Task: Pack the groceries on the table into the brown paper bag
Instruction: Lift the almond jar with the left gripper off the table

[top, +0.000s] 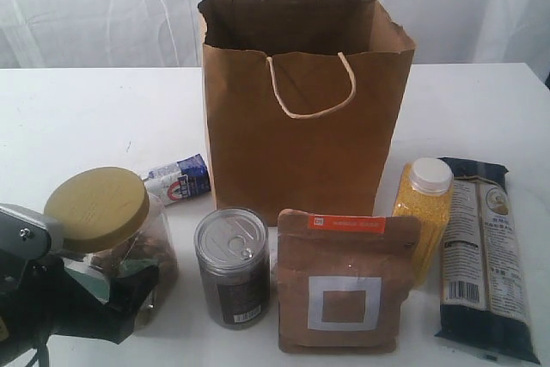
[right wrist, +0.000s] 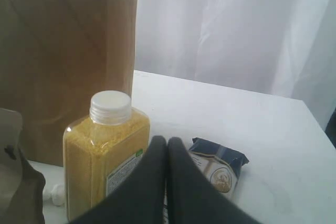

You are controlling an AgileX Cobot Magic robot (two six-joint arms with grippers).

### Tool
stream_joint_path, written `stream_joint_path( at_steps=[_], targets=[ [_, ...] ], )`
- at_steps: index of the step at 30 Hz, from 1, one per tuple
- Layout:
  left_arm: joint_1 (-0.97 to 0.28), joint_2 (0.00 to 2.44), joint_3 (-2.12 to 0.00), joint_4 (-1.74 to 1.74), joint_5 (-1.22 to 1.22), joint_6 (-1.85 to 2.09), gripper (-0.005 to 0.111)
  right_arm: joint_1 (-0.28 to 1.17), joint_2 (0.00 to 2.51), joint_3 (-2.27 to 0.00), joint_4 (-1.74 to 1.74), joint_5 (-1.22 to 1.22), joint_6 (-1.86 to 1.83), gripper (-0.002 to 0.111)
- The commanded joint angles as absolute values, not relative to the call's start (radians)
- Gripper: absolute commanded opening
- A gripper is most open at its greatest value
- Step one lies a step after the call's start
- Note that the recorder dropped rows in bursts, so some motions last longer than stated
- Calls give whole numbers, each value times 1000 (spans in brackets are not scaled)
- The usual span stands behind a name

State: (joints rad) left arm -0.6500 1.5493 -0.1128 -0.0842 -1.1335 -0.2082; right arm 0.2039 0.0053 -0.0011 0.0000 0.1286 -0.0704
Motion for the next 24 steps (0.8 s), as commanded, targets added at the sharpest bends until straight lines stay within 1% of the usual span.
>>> stream_joint_path(
  at_steps=[1,9,12,14,15,18,20,21,24],
  targets=[
    [-651,1552,-106,-93,-1153,-203,100,197,0,0,0,119,-75,0],
    [-651,1556,-106,-112,-1181,-176,100,197,0,0,0,119,-75,0],
    [-651,1565,-117,-114,-1176,-174,95,197,0,0,0,119,-75,0],
    [-651,1571,-124,-114,-1174,-161,84,197,0,0,0,119,-75,0],
    [-651,1571,-126,-114,-1174,-158,75,197,0,0,0,119,-75,0],
    [-651,1572,-129,-114,-1180,-158,41,197,0,0,0,119,-75,0],
    [-651,1566,-129,-114,-1184,-158,12,197,0,0,0,119,-75,0],
    [-651,1559,-129,-114,-1181,-158,0,197,0,0,0,119,-75,0],
    [-651,1477,-116,-110,-1178,-156,0,197,0,0,0,119,-75,0]
  ],
)
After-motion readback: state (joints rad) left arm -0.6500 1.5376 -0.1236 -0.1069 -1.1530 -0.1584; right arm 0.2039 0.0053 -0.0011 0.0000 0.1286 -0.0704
